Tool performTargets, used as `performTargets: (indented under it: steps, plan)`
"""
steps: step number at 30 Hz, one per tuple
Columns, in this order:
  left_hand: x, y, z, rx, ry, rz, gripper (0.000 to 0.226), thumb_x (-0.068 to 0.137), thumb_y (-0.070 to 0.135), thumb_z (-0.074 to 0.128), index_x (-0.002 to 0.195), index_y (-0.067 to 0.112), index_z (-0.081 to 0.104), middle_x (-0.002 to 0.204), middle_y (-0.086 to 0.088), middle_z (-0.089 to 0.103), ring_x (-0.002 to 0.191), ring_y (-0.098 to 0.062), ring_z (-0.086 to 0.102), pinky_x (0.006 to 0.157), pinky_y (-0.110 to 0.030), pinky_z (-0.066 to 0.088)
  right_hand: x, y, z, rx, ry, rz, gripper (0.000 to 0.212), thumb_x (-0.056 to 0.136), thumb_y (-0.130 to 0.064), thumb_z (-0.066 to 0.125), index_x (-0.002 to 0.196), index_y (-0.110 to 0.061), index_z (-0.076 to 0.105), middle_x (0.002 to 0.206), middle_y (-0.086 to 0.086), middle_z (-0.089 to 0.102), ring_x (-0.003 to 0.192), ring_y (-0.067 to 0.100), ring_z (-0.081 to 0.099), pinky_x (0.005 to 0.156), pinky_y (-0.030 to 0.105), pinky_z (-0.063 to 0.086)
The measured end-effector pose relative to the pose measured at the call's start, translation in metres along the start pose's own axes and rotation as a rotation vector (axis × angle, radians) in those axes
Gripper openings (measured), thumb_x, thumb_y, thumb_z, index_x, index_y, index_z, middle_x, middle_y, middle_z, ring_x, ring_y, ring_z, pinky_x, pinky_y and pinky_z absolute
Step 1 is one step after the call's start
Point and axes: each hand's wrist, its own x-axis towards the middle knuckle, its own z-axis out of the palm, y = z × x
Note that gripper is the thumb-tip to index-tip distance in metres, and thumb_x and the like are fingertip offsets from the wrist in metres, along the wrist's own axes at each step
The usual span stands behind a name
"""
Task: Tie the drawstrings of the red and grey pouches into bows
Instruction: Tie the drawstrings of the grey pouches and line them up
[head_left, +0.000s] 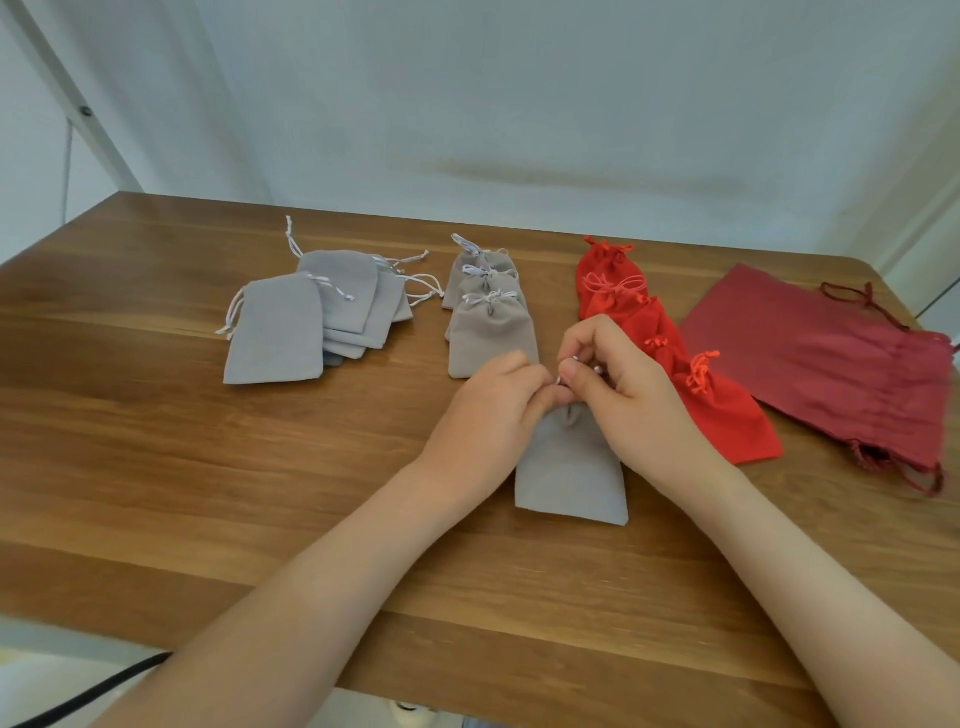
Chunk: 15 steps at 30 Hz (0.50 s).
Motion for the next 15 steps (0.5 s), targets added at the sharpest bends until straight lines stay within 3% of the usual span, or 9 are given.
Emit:
performTargets:
  steps: [2, 5, 10, 15]
  plan:
    - [-0.001, -0.002, 0.001, 0.066, 0.003, 0.043, 0.028, 0.094, 0.023, 0.054, 0.079, 0.001, 0.065, 0.072, -0.004, 0.044, 0.07, -0.016, 0.047, 0.061, -0.022, 0.028, 0.0, 0.001, -0.001, -0.037, -0.015, -0.03, 0.015, 0.09, 0.003, 0.052, 0.086, -0.011, 0.054, 0.08, 0.007, 0.057, 0.078, 0.023, 0.057, 0.073, 0.033, 0.046]
    - [-0.003, -0.003, 0.004, 0.162, 0.015, 0.117, 0.037, 0.094, 0.027, 0.043, 0.081, 0.0, 0.064, 0.071, -0.007, 0.044, 0.067, -0.022, 0.048, 0.06, -0.029, 0.031, 0.001, 0.0, -0.002, -0.164, 0.008, -0.114, 0.016, 0.084, 0.005, 0.056, 0.082, -0.011, 0.057, 0.079, 0.002, 0.06, 0.08, 0.012, 0.054, 0.073, 0.017, 0.04]
    - [-0.003, 0.001, 0.003, 0.232, 0.144, 0.14, 0.029, 0.091, 0.022, 0.043, 0.074, 0.005, 0.06, 0.07, -0.005, 0.043, 0.064, -0.019, 0.044, 0.06, -0.021, 0.021, 0.0, -0.005, -0.002, -0.216, 0.085, -0.176, 0.017, 0.083, 0.003, 0.059, 0.083, -0.013, 0.059, 0.08, -0.007, 0.059, 0.082, 0.007, 0.05, 0.074, 0.012, 0.037]
    - [-0.001, 0.0, 0.005, 0.19, 0.261, 0.133, 0.026, 0.092, 0.022, 0.046, 0.091, 0.011, 0.07, 0.082, -0.007, 0.053, 0.077, -0.018, 0.049, 0.069, -0.023, 0.029, 0.001, -0.009, -0.002, -0.117, 0.125, -0.126, 0.025, 0.089, 0.0, 0.057, 0.098, -0.024, 0.055, 0.094, -0.011, 0.059, 0.092, 0.002, 0.054, 0.078, 0.011, 0.039]
